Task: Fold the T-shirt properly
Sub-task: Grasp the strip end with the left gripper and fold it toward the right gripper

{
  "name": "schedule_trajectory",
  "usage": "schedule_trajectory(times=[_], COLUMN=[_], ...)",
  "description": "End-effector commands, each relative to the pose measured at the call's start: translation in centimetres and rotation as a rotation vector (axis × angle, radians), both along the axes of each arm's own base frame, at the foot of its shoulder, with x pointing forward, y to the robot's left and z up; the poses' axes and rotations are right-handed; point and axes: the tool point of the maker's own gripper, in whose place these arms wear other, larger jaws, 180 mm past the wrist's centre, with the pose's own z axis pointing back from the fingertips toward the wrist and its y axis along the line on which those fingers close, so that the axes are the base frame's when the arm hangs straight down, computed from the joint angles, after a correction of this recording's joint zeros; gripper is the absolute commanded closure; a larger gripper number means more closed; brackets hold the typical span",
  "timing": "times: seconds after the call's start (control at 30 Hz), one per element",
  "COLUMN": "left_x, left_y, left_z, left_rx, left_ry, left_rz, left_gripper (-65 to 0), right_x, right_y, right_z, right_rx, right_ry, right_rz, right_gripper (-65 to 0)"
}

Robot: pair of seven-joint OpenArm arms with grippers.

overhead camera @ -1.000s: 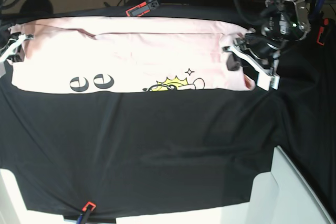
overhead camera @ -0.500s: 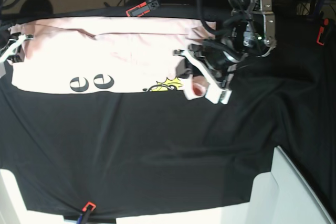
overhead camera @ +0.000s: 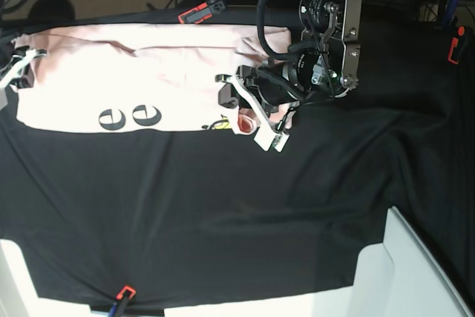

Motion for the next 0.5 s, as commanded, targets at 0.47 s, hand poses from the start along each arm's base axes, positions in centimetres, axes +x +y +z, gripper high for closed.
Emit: schedule_trajectory(times=[0.47], left_x=[1.8], left_y=[-3.3], left_z=[2.3], left_rx=[-0.046], left_ry=[-0.079], left_rz=[-0.092], left_gripper=[0.0], right_x=[0.9], right_y=[-0.6], right_z=[1.1], right_rx=[-0.014], right_ry=[-0.042], right_rz=[0.006], right_gripper=[-4.4])
